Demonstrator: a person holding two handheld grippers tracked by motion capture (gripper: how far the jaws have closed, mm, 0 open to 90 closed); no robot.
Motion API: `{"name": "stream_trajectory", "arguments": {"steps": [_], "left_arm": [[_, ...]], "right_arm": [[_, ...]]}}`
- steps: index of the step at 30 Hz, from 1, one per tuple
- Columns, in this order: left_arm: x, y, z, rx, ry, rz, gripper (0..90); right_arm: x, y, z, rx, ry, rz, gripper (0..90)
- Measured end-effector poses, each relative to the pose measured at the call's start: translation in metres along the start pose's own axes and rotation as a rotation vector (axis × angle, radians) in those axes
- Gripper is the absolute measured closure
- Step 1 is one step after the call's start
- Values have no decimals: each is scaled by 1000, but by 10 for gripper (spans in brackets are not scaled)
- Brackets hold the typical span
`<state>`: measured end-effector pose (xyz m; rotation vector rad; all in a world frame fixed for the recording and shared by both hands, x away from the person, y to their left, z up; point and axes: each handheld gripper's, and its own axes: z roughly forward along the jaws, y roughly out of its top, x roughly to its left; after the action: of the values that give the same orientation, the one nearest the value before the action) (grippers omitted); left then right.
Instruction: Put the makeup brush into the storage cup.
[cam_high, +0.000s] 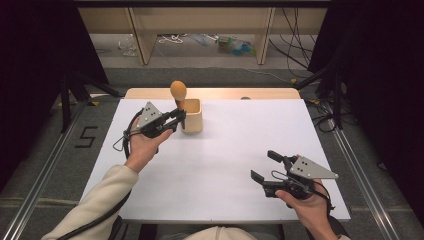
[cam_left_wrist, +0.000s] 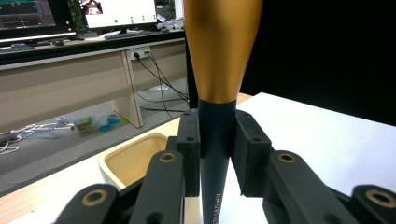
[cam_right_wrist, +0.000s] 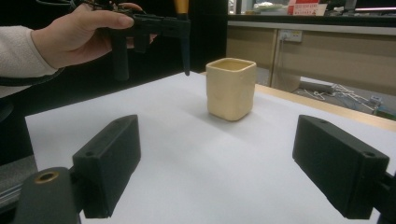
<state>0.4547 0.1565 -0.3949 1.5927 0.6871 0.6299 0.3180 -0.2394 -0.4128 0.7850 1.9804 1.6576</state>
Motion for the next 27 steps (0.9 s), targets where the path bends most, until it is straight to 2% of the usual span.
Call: {"name": "stream_trajectory", "arguments": {"steps": [4, 6, 27], "left_arm": [[1, 1, 2, -3, 4, -3, 744], [1, 2, 3, -5, 2, -4, 744], [4, 9, 9, -17, 13, -4, 744]], "right_arm": [[0, 0, 0, 4, 2, 2, 160], [1, 0, -1, 19, 6, 22, 160], [1, 0, -1, 17, 9, 25, 160]]}}
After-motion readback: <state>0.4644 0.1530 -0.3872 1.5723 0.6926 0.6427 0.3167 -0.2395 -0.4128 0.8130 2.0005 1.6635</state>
